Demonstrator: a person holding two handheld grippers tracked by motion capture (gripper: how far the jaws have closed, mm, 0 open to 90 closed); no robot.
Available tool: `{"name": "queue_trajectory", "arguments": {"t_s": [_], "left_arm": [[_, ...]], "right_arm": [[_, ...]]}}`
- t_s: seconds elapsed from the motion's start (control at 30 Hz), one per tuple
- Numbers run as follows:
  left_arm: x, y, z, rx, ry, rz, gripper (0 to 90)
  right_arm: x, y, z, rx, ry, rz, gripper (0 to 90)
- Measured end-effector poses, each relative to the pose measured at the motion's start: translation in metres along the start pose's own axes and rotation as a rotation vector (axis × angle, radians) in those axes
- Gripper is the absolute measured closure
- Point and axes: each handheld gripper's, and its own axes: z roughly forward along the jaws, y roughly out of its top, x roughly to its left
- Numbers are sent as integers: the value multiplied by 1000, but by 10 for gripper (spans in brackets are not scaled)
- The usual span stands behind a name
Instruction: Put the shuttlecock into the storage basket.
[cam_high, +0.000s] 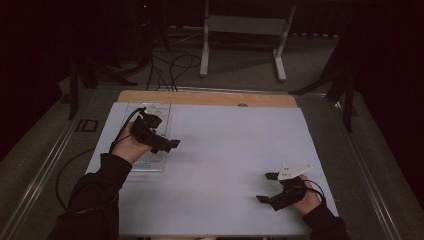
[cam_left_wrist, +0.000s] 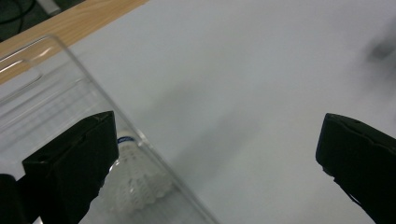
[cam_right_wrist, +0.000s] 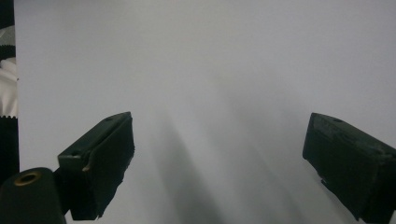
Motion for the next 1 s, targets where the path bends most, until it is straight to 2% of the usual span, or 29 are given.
{"name": "queue_trajectory", "arguments": {"t_s": [0.23,0.4,0.53,0.77,1.0], "left_arm": [[-15,2,10,-24,-70,88,0],[-25,5,13,-69,-135,105,0],[-36,8,16,-86,-169,146,0],[-49,11,24,-99,-214,197,0],[-59,5,31,-91,-218,259,0]], "right_arm": [[0,0,1,2,-2,-5,91],[0,0,1,4,-2,-3,90],[0,0,1,3,-1,-4,90],[0,0,1,3,0,-3,90],[0,0,2,1,-1,-9,90]]}}
